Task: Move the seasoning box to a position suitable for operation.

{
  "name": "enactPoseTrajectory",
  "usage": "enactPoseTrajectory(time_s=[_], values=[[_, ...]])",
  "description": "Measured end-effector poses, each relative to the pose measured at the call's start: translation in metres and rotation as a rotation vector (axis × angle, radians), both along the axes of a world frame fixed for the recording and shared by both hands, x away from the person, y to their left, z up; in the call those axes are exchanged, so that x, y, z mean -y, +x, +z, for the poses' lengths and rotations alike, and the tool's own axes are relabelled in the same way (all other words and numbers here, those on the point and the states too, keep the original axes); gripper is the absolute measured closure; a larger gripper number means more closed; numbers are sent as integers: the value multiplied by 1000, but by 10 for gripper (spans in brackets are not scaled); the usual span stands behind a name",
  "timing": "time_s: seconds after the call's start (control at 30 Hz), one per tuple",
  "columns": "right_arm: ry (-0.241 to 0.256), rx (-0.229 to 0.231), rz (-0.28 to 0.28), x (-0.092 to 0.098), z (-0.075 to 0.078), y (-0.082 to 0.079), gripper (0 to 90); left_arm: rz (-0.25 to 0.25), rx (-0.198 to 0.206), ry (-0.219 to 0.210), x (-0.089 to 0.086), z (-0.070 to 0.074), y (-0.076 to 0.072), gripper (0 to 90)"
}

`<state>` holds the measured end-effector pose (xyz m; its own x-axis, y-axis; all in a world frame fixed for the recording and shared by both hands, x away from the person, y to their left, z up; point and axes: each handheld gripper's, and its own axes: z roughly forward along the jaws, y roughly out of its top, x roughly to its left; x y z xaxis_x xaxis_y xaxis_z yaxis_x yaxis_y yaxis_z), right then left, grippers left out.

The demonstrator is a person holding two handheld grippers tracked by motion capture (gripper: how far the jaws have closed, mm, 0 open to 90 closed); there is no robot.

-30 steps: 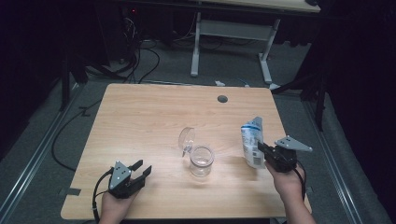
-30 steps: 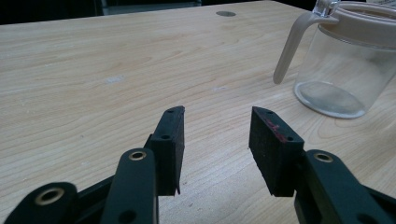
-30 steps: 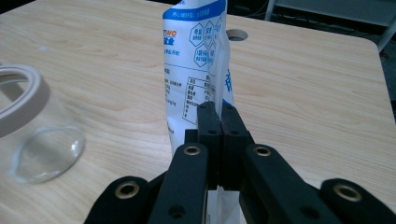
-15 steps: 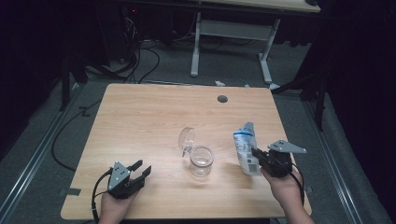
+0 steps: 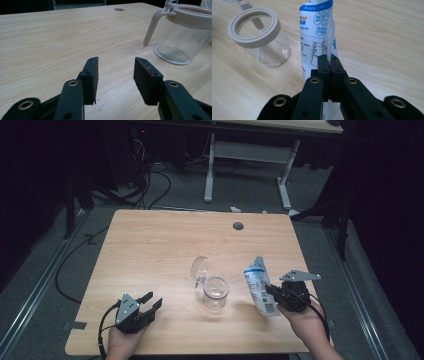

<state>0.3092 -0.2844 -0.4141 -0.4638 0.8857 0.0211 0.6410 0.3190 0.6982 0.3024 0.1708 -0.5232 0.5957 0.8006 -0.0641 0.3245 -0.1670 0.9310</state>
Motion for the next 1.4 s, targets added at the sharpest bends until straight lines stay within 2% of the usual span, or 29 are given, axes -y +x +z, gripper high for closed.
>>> enactPoseTrajectory(time_s=[0.17,0.5,0.67,0.87,1.0,1.07,1.23,1.4], values=[[-40,-62,26,-4,4,2,895,-2,2,0,0,0,0,555],[-84,-145,53,-9,10,6,895,-5,0,-1,1,0,0,554],[-134,-202,70,-13,16,9,894,-5,-2,-2,0,0,0,554],[-141,-259,75,-14,19,13,894,-8,-1,0,1,0,0,555],[-168,-285,88,-15,21,15,894,-8,-1,1,2,-1,0,555],[-187,-318,93,-17,24,18,894,-8,-1,2,2,-1,0,554],[-226,-346,111,-19,26,23,895,-8,-1,2,1,-1,0,555],[-216,-372,103,-20,27,25,896,-12,0,6,2,-1,-1,555]])
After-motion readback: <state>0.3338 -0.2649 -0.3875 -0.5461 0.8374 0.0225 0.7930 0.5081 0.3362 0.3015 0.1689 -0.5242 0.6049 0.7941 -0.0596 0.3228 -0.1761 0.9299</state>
